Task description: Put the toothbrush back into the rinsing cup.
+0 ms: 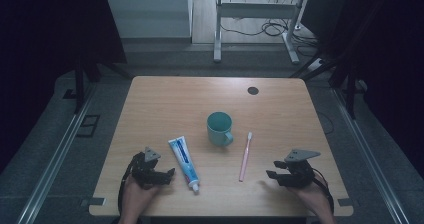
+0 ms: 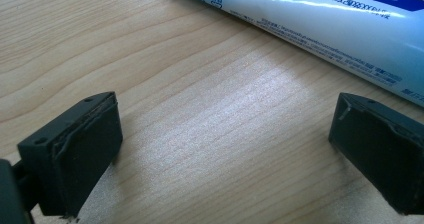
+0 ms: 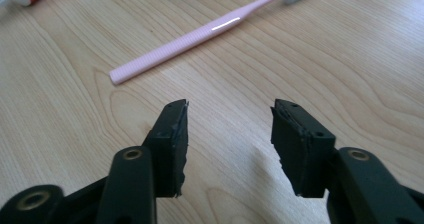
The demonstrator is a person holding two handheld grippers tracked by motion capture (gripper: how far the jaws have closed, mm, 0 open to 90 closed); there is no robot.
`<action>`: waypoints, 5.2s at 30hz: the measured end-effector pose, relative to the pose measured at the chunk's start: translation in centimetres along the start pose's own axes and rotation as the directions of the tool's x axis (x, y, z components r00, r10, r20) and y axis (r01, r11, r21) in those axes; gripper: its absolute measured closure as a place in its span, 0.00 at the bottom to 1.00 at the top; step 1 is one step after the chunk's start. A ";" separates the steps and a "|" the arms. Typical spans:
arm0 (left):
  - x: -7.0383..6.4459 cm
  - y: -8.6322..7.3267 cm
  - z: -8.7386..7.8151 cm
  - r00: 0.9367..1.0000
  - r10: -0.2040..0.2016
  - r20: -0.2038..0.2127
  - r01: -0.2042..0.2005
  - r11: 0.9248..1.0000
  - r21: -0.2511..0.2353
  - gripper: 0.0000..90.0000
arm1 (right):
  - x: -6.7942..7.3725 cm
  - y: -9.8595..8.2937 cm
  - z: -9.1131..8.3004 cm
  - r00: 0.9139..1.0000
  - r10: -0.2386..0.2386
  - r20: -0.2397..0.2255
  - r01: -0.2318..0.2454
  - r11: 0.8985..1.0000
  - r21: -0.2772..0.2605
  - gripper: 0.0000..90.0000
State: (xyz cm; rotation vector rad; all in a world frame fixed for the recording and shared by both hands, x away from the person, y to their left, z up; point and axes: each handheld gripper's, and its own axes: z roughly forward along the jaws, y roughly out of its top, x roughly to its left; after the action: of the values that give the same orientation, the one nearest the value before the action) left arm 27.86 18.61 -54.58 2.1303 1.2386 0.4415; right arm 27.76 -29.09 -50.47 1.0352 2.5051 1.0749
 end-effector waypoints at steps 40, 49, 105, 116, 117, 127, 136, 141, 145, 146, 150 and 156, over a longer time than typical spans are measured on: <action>0.0 0.0 0.0 1.000 -0.001 0.000 0.001 1.000 0.000 0.01 | 1.3 4.4 3.9 0.992 -0.052 -0.114 0.058 0.997 0.051 0.99; 0.0 0.0 0.0 1.000 -0.002 0.000 0.002 1.000 0.000 0.01 | 2.0 5.1 5.2 0.990 -0.068 -0.126 0.075 0.996 0.055 0.99; 0.0 0.0 0.0 1.000 -0.001 0.000 0.001 1.000 0.000 0.01 | 0.5 2.7 5.3 0.995 -0.028 -0.093 0.039 0.993 0.112 0.99; -0.1 0.0 0.0 1.000 -0.007 0.000 0.007 1.000 0.000 0.01 | -1.1 1.9 3.9 0.999 -0.010 -0.051 0.016 0.993 0.120 0.98; -0.1 0.0 0.0 1.000 -0.007 0.000 0.007 1.000 0.000 0.01 | -1.2 1.8 3.8 0.999 -0.006 -0.046 0.012 0.993 0.120 0.98; -0.1 0.0 0.0 1.000 -0.007 0.000 0.007 1.000 0.000 0.01 | -3.0 0.9 2.6 1.000 0.024 -0.008 -0.023 0.992 0.123 0.98; -0.1 0.0 0.0 1.000 -0.007 0.000 0.007 1.000 0.000 0.01 | -2.7 1.3 1.8 1.000 0.011 -0.015 -0.009 0.993 0.119 0.93; -0.1 0.0 0.0 1.000 -0.007 0.000 0.007 1.000 -0.001 0.01 | -3.1 1.4 1.0 1.000 0.009 0.003 -0.009 0.990 0.138 0.88; -0.1 0.0 0.0 1.000 -0.007 0.000 0.007 1.000 0.000 0.01 | -3.7 1.4 0.8 1.000 0.018 0.014 -0.020 0.986 0.163 0.83; -0.1 0.0 0.0 1.000 -0.007 0.000 0.007 1.000 0.000 0.01 | -3.7 1.4 0.8 1.000 0.019 0.015 -0.021 0.986 0.167 0.82; -0.1 0.0 0.0 1.000 -0.009 0.000 0.009 1.000 -0.002 0.01 | -4.0 1.7 1.1 1.000 0.025 0.008 -0.026 0.981 0.194 0.79; -0.1 0.0 0.0 1.000 -0.009 0.000 0.009 1.000 0.000 0.01 | -4.5 2.8 1.9 0.999 0.034 0.006 -0.035 0.964 0.263 0.76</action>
State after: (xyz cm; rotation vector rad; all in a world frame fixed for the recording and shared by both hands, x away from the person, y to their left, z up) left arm 27.82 18.56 -54.58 2.1240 1.2470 0.4377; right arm 33.34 -29.76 -50.16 1.1501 2.6899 0.7619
